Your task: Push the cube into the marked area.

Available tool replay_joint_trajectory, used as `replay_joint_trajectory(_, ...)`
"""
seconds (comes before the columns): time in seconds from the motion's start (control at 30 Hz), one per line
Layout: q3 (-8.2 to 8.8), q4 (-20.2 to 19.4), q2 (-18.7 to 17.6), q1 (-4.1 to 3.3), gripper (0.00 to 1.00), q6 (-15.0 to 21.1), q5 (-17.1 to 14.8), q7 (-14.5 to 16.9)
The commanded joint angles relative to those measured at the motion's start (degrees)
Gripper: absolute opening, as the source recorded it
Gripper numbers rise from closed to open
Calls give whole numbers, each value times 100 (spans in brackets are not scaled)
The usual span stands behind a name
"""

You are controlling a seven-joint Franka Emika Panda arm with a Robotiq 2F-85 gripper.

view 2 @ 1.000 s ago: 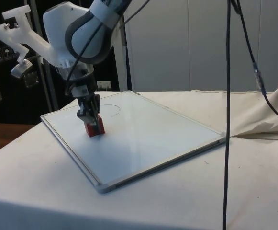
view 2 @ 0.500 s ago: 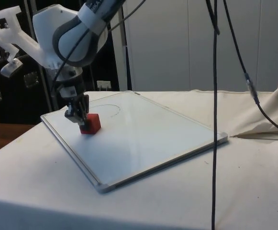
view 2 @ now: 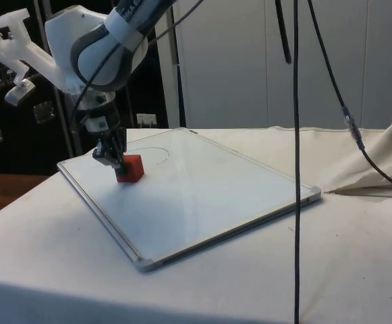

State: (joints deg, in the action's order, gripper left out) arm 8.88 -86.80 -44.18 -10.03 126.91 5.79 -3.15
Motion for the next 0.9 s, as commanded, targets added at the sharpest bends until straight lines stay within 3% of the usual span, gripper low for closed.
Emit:
replay_joint_trajectory(0.0, 23, 17, -6, 0, 0, -23, 6, 6)
replay_joint_trajectory(0.5, 424, 332, -183, 0, 0, -567, 149, 97)
replay_joint_trajectory(0.57, 413, 292, -155, 0, 0, -504, 132, 92)
replay_joint_trajectory(0.87, 470, 212, -166, -57, 0, -831, 395, 80)
